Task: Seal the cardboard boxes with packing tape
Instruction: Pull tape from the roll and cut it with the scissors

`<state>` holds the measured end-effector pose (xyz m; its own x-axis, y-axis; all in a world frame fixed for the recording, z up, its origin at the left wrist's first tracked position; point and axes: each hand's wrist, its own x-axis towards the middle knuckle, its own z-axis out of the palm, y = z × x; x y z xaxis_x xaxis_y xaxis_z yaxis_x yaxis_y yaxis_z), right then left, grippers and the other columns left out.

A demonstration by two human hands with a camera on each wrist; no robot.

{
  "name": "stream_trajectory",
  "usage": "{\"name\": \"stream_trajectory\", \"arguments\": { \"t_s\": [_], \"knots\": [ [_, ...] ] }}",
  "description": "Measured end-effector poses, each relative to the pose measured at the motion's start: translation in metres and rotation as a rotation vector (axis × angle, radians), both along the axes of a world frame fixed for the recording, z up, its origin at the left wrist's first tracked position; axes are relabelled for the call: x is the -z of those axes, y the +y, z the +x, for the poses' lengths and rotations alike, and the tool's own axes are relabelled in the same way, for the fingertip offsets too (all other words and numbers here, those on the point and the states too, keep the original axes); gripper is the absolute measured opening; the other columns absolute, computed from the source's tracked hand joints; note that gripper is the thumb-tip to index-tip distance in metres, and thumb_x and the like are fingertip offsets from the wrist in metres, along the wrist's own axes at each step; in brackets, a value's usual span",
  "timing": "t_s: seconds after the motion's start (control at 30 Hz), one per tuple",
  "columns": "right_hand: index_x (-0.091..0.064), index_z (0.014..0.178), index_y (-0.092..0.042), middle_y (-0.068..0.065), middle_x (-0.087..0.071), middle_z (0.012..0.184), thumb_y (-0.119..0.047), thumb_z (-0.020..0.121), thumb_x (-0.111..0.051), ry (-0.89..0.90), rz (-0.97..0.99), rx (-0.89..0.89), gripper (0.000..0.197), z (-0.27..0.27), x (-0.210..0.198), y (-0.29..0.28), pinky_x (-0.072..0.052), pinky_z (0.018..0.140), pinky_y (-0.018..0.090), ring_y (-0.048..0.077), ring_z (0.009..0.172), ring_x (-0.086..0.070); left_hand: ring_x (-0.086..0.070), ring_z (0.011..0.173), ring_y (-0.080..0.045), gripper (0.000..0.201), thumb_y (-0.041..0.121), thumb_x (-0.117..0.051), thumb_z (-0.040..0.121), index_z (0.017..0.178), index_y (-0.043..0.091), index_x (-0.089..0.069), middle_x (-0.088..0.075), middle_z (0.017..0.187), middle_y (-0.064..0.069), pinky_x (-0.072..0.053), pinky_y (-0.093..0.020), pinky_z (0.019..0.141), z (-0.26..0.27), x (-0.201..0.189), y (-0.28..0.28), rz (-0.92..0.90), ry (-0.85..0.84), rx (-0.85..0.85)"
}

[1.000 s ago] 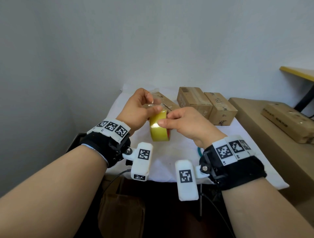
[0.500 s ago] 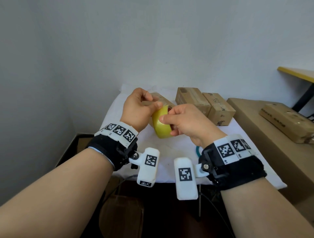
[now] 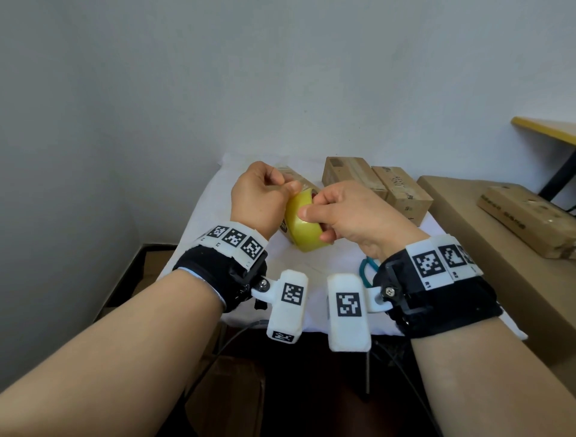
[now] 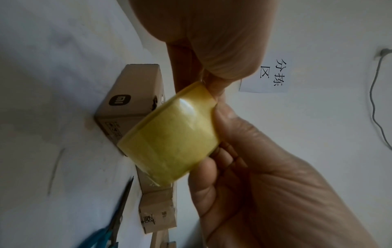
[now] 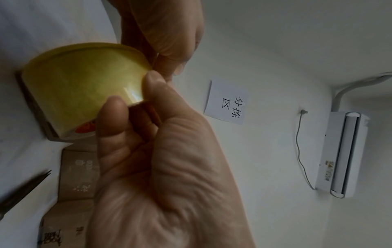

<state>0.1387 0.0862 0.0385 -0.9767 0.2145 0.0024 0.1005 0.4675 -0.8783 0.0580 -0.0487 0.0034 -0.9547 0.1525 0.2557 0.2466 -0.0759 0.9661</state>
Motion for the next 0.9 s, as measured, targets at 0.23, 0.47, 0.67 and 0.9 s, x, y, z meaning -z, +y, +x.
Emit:
{"name": "stream_trajectory", "arguments": {
  "t_s": [0.23, 0.47, 0.67, 0.9],
  "knots": [
    [-0.067, 0.086, -0.005, 0.005, -0.055, 0.069, -0.016, 0.089, -0.077, -0.001, -0.055, -0.016, 0.015, 0.006, 0.002, 0.004, -0.056, 0.057, 0.024, 0.011, 0.058, -0.056, -0.072, 0.088, -0.024, 0.024, 0.025, -0.077, 0.072, 0.075, 0.024, -0.054, -0.074, 0.087, 0.005, -0.058, -0.059, 0.077, -0.002, -0.002, -0.002, -0.084, 0.086, 0.073],
    [-0.072, 0.109, -0.014, 0.001, -0.075, 0.090, -0.048, 0.099, -0.061, -0.213, 0.123, 0.122, 0.037, 0.027, 0.008, 0.044, -0.062, 0.078, 0.034, 0.015, 0.081, -0.072, -0.071, 0.096, -0.029, 0.018, 0.021, -0.069, 0.091, 0.079, 0.023, -0.056, -0.068, 0.112, -0.011, -0.054, -0.057, 0.090, 0.004, 0.001, -0.007, -0.232, 0.144, 0.331],
    [-0.052, 0.093, -0.010, 0.004, -0.059, 0.087, -0.024, 0.090, -0.065, -0.633, 0.761, 0.144, 0.019, 0.027, 0.046, 0.084, -0.041, 0.058, 0.028, 0.020, 0.081, -0.059, -0.073, 0.092, -0.033, 0.012, 0.018, -0.057, 0.101, 0.093, 0.012, -0.050, -0.065, 0.119, -0.021, -0.054, -0.047, 0.092, 0.002, 0.003, -0.007, -0.309, 0.165, 0.454],
    [-0.046, 0.110, -0.005, 0.006, -0.053, 0.095, -0.012, 0.089, -0.065, -0.664, 0.792, 0.192, 0.029, 0.030, 0.058, 0.088, -0.038, 0.053, 0.024, 0.023, 0.089, -0.056, -0.068, 0.099, -0.039, 0.020, 0.020, -0.062, 0.098, 0.081, 0.027, -0.054, -0.068, 0.114, -0.018, -0.059, -0.049, 0.081, 0.002, -0.002, -0.013, -0.412, 0.178, 0.467]
  ]
}}
